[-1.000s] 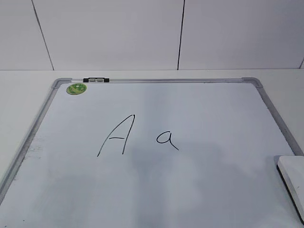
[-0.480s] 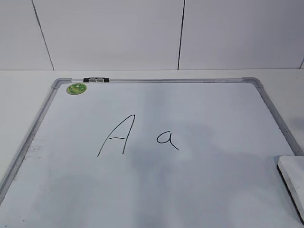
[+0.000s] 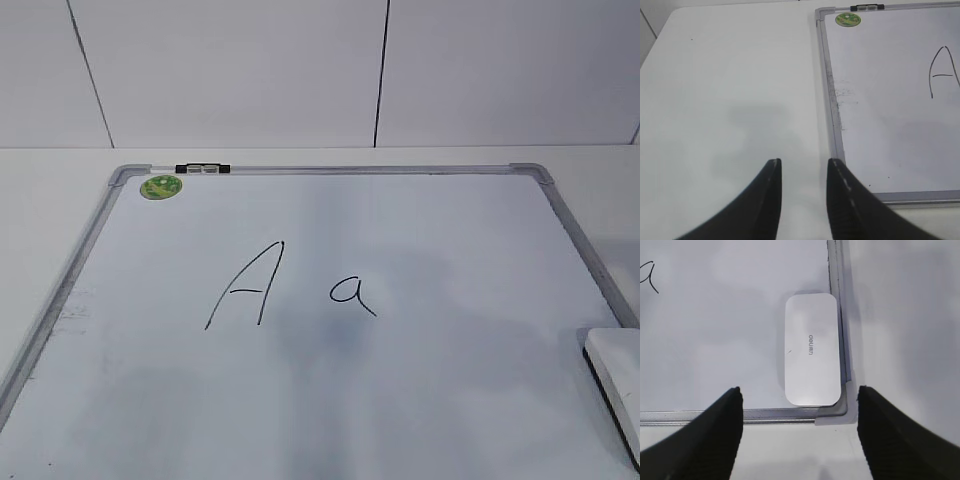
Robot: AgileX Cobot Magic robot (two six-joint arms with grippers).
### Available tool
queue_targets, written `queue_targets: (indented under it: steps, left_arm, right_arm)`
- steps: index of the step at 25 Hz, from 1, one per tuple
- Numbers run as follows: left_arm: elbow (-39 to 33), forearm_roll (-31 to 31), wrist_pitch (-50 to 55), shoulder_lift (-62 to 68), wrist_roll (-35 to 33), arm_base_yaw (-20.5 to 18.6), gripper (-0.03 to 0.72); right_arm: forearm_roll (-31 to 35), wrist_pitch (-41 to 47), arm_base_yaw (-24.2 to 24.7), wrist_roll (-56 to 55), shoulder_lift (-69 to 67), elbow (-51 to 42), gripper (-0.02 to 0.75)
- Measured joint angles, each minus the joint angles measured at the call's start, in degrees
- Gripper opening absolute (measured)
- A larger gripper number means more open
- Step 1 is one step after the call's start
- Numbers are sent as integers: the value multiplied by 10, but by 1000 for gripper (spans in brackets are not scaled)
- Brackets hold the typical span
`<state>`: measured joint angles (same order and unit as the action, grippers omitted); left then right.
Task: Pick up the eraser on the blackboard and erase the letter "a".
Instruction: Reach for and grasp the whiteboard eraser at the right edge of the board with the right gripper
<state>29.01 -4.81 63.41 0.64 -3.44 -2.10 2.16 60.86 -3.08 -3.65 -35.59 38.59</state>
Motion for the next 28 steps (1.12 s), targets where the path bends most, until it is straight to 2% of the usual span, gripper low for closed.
queue_targets:
  steps: [4, 8, 10, 28]
  left_arm:
    - [0, 0, 0, 0, 0, 0, 235]
    - [0, 0, 0, 0, 0, 0, 235]
    - [0, 0, 0, 0, 0, 0, 235]
    - [0, 0, 0, 0, 0, 0, 235]
  right_arm:
    - [3, 15, -14, 0, -42, 19, 559]
    - [5, 25, -19, 0, -82, 21, 655]
    - [13, 28, -19, 0, -98, 21, 669]
    - [-7, 1, -19, -7, -299, 25, 678]
